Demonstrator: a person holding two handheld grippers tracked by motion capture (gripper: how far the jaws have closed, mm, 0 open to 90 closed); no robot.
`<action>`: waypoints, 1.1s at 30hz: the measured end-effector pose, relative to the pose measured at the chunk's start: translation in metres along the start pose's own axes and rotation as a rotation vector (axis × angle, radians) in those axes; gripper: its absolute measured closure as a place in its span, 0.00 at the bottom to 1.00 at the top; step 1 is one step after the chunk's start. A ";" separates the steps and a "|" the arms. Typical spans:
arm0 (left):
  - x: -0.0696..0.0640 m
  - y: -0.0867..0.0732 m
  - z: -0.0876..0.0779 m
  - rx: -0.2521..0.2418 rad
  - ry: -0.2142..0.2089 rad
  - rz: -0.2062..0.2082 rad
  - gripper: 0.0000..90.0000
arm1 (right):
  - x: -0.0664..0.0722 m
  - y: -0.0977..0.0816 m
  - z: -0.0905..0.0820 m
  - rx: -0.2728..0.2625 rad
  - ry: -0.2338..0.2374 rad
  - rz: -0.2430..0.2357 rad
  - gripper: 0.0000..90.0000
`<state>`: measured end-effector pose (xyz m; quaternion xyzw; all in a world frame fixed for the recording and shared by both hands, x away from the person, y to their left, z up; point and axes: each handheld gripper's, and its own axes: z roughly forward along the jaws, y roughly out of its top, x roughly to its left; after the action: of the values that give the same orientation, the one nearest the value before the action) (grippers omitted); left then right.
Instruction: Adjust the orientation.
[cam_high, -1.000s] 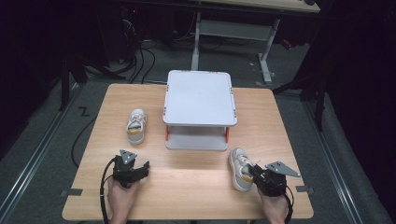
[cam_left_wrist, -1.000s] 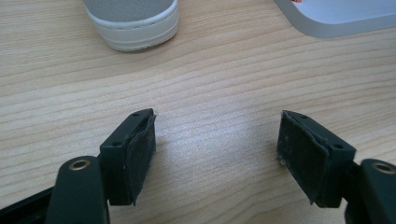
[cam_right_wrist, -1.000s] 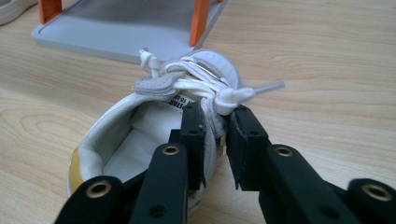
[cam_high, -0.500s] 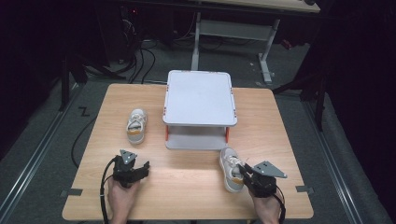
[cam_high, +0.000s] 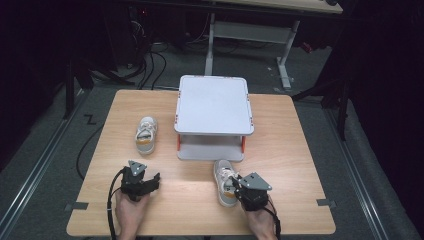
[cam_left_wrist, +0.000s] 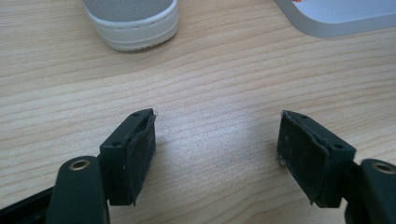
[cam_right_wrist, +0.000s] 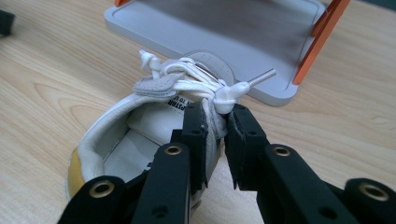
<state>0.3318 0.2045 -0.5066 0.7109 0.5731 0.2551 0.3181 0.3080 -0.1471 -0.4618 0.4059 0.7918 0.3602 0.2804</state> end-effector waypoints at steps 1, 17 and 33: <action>0.000 0.000 0.000 0.000 0.000 0.000 0.32 | 0.000 0.000 0.000 0.000 0.000 0.000 0.87; 0.000 0.000 0.000 -0.001 0.002 -0.002 0.32 | -0.006 -0.005 0.004 -0.025 0.194 0.157 0.48; 0.000 0.000 0.000 -0.001 0.008 -0.007 0.32 | -0.056 -0.020 -0.013 -0.196 0.266 0.256 0.40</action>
<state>0.3318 0.2043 -0.5067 0.7078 0.5766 0.2572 0.3169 0.3182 -0.2069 -0.4619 0.4227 0.7250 0.5187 0.1634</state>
